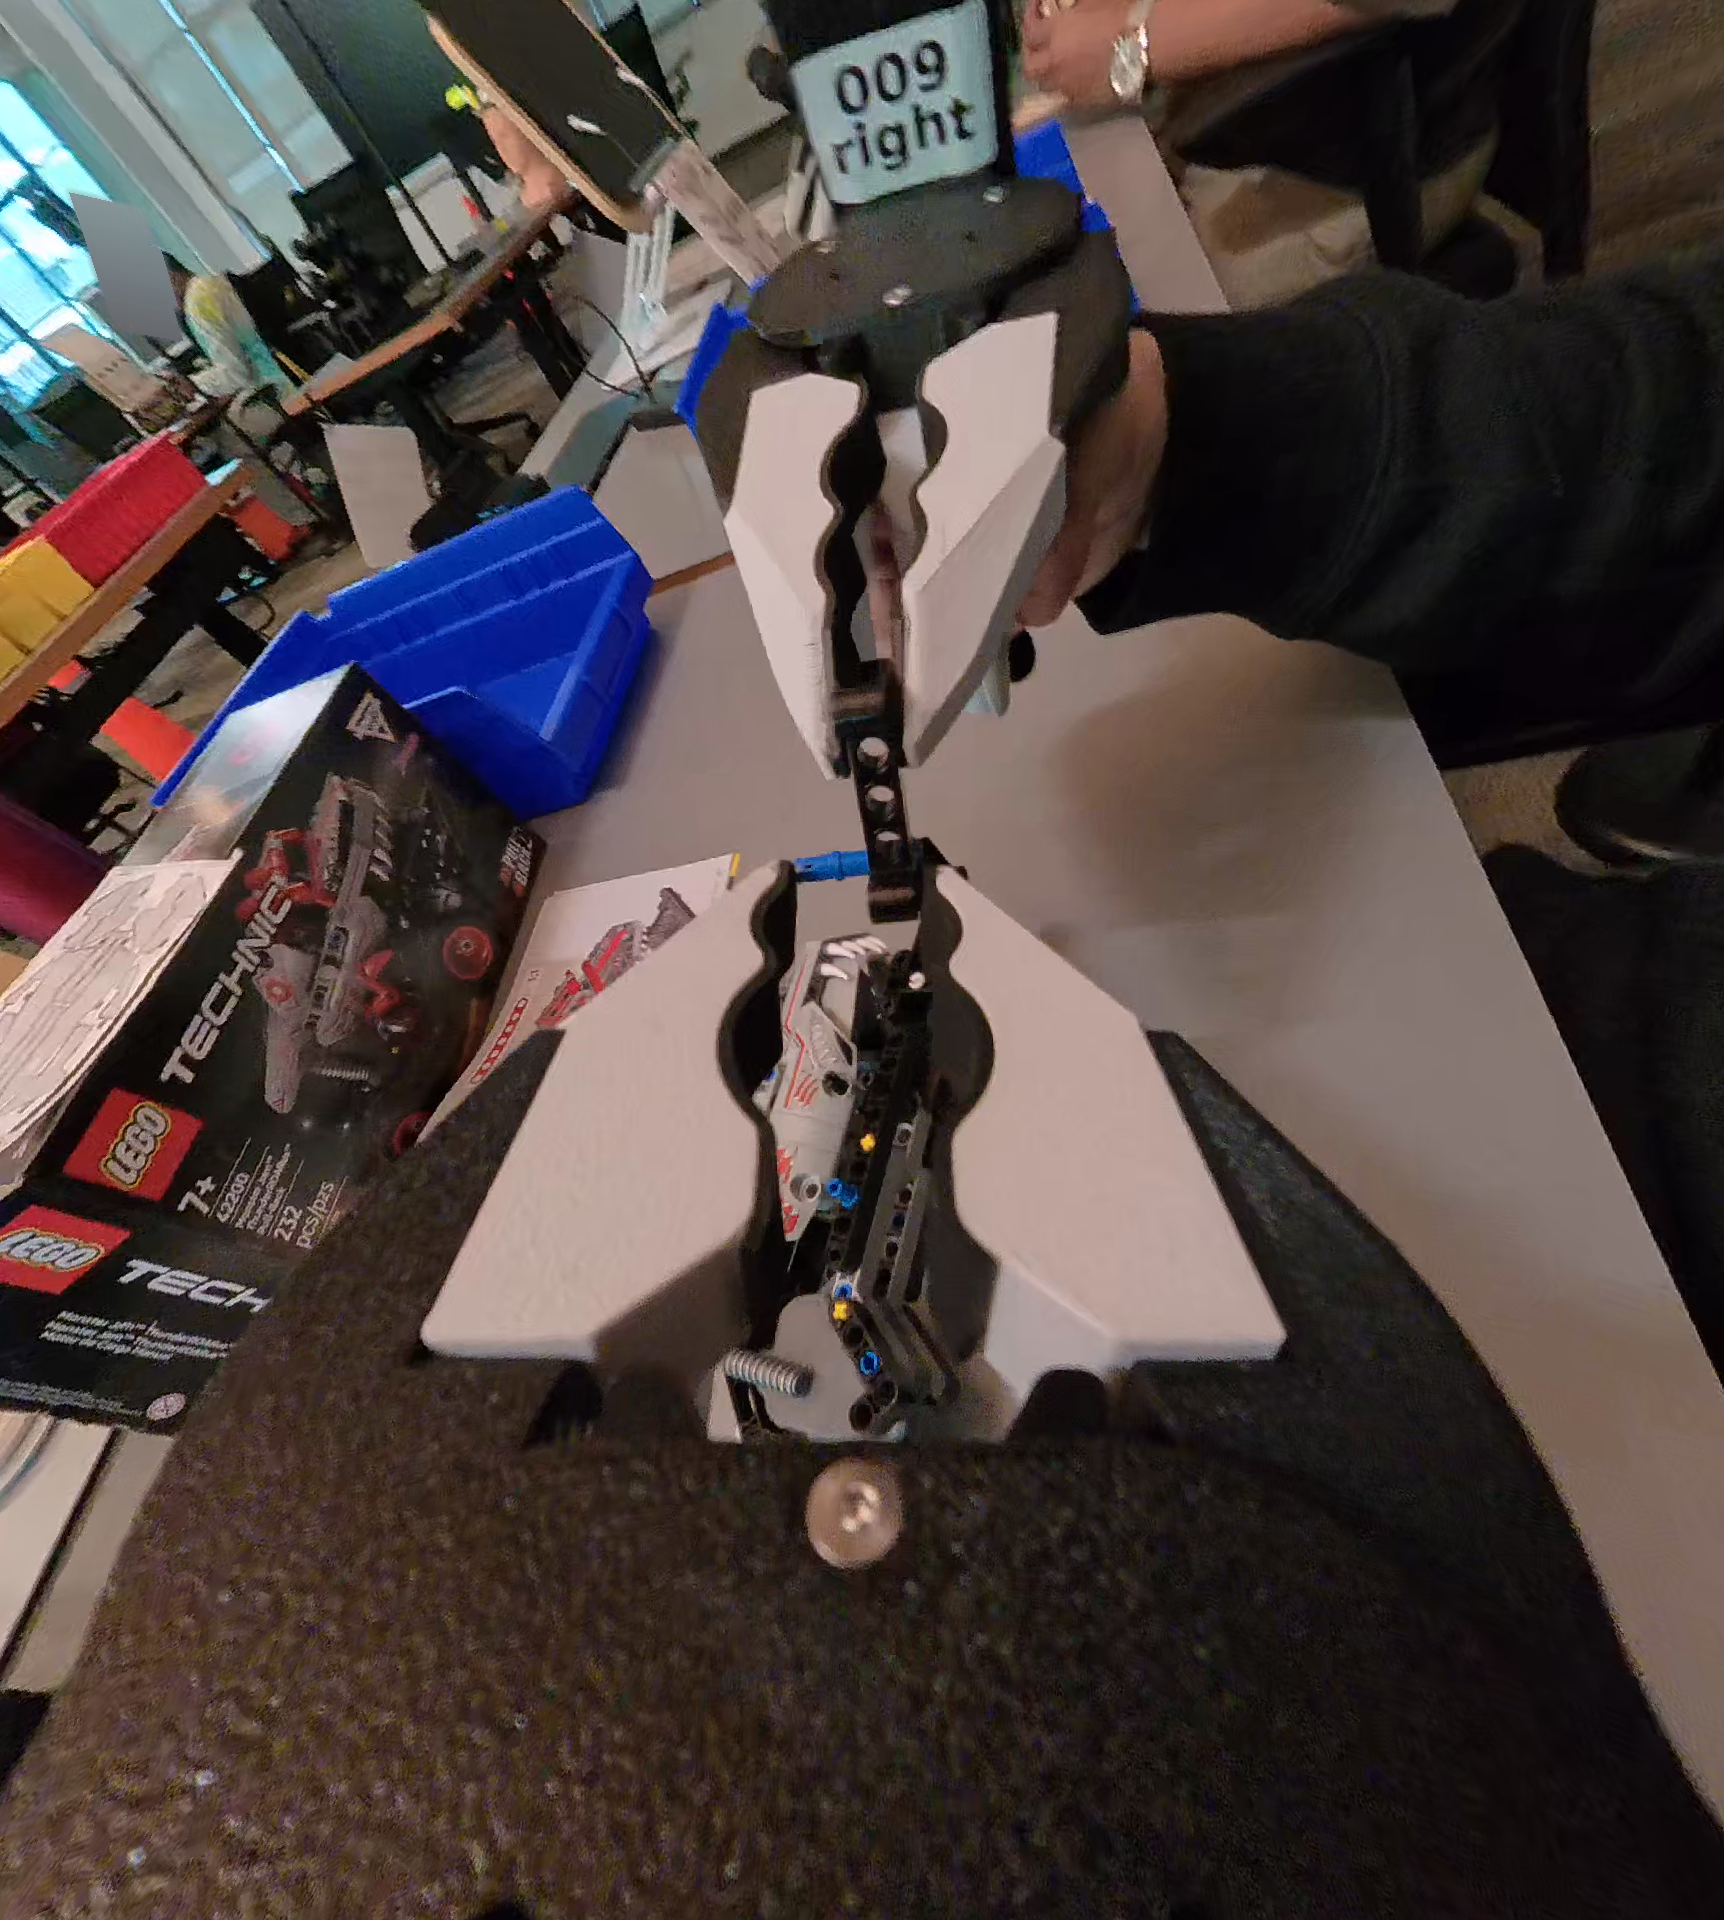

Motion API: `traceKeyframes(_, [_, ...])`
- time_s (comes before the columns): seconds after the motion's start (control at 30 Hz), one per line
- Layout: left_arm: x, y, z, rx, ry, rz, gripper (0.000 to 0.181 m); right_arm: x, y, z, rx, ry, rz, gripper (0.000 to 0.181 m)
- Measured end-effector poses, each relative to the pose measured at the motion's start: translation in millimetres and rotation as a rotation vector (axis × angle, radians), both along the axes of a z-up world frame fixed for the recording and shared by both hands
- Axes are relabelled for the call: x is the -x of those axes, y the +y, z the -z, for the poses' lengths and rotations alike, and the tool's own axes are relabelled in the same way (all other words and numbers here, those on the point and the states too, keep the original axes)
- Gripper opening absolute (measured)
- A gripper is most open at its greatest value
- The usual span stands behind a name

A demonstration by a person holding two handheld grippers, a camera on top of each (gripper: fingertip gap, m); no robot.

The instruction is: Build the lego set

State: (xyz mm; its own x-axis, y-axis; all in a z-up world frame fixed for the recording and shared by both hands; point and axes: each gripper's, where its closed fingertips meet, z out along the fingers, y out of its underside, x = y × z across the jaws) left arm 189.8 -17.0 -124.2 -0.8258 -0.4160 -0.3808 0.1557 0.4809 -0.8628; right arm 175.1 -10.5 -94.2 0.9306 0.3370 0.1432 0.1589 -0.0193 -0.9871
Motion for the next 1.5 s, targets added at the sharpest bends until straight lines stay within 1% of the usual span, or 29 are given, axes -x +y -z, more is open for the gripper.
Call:
traceKeyframes(0.07, [2.7,-3.9,-1.1,-0.013,0.020,0.021,0.018,-3.0,-0.8,2.7,0.023,0.017,0.007,0.006])
traceKeyframes(0.13, [4.0,-6.2,-0.4,-0.031,0.066,0.033,0.018,0.6,-4.6,6.6,0.036,0.021,-0.037,0.006])
traceKeyframes(0.17, [4.1,-6.4,2.1,-0.051,0.092,0.035,0.023,2.6,-6.0,6.9,0.033,0.018,-0.056,0.006])
traceKeyframes(0.23, [3.5,-5.7,4.9,-0.101,0.091,0.033,0.041,11.9,-11.6,8.2,0.009,-0.054,-0.121,0.006])
traceKeyframes(0.37, [4.9,-6.1,4.4,-0.228,-0.040,0.031,0.039,15.9,-18.4,16.4,-0.042,-0.359,-0.105,0.006])
traceKeyframes(0.5, [10.2,-10.5,5.7,-0.326,-0.141,0.069,0.031,20.5,-21.6,16.1,-0.051,-0.449,-0.112,0.006])
traceKeyframes(0.6, [9.1,-11.6,7.5,-0.394,-0.196,0.073,0.032,21.7,-21.5,18.8,-0.039,-0.487,-0.112,0.006])
traceKeyframes(0.73, [8.1,-13.9,7.3,-0.433,-0.234,0.068,0.037,25.0,-19.9,17.7,-0.058,-0.492,-0.120,0.006])
traceKeyframes(0.87, [5.4,-11.9,8.7,-0.458,-0.238,0.034,0.026,23.6,-16.8,14.2,-0.078,-0.495,-0.097,0.006])
traceKeyframes(1.03, [3.2,-10.6,7.2,-0.453,-0.257,-0.003,0.024,21.4,-15.6,12.2,-0.093,-0.505,-0.076,0.006])
traceKeyframes(1.1, [1.8,-10.5,4.9,-0.461,-0.297,-0.014,0.023,21.2,-15.6,11.1,-0.100,-0.507,-0.072,0.006])
traceKeyframes(1.17, [1.3,-11.6,4.1,-0.473,-0.321,-0.020,0.022,20.9,-16.6,9.5,-0.106,-0.503,-0.069,0.006])
traceKeyframes(1.23, [1.5,-12.9,6.9,-0.483,-0.307,-0.019,0.020,20.2,-17.4,10.5,-0.096,-0.514,-0.065,0.007])
traceKeyframes(1.3, [3.0,-15.5,6.4,-0.485,-0.337,-0.008,0.017,19.0,-18.0,8.1,-0.108,-0.513,-0.055,0.006])
traceKeyframes(1.37, [4.6,-17.3,7.8,-0.496,-0.334,-0.001,0.014,20.8,-20.3,8.7,-0.101,-0.493,-0.076,0.006])
traceKeyframes(1.43, [0.8,-16.5,2.8,-0.477,-0.361,-0.025,0.013,17.9,-20.2,5.8,-0.113,-0.485,-0.057,0.006])
traceKeyframes(1.5, [-2.2,-14.8,1.2,-0.456,-0.341,-0.042,0.014,15.3,-19.3,4.6,-0.112,-0.453,-0.053,0.006])
